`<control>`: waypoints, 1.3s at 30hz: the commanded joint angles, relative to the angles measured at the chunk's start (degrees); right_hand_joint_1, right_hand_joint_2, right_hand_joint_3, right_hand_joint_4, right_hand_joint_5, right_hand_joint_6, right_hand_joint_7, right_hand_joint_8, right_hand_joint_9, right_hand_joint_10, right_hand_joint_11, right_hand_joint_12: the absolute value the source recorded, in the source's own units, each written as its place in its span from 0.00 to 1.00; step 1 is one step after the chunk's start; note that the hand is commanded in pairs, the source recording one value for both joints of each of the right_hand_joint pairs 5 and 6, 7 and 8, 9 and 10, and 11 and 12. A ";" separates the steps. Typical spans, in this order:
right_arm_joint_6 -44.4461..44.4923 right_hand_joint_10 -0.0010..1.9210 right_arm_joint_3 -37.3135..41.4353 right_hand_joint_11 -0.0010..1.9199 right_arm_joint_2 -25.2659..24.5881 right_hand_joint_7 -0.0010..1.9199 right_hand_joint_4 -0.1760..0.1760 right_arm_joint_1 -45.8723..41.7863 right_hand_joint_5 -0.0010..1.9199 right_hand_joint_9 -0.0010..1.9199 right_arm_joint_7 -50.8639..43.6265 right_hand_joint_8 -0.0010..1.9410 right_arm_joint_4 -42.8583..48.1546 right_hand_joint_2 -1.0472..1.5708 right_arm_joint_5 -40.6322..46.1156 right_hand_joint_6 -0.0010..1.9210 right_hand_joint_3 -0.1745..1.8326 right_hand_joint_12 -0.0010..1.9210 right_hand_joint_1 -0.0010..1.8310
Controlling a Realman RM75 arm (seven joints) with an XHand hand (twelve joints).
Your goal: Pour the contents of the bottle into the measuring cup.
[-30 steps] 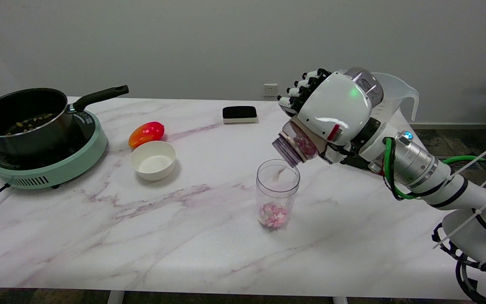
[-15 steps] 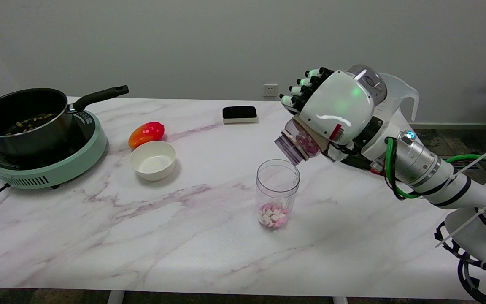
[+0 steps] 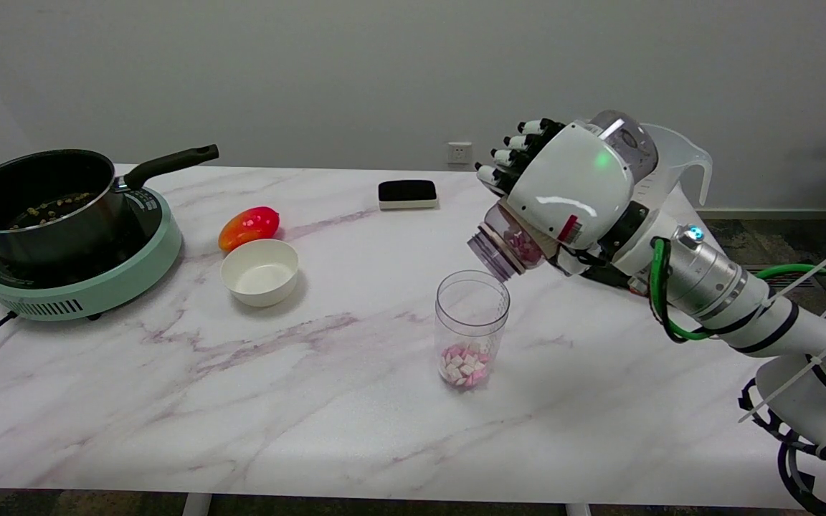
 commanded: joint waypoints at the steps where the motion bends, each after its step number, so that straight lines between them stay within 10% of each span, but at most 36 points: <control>1: -0.25 0.96 -0.97 0.80 -1.13 1.00 0.50 -0.91 1.00 0.96 -2.28 0.99 -0.23 1.00 -1.30 1.00 0.50 0.80 0.76; 39: 0.05 0.98 1.43 0.80 -0.73 1.00 0.50 -0.34 1.00 0.98 -7.41 0.99 -0.06 1.00 -6.12 1.00 0.33 0.80 0.76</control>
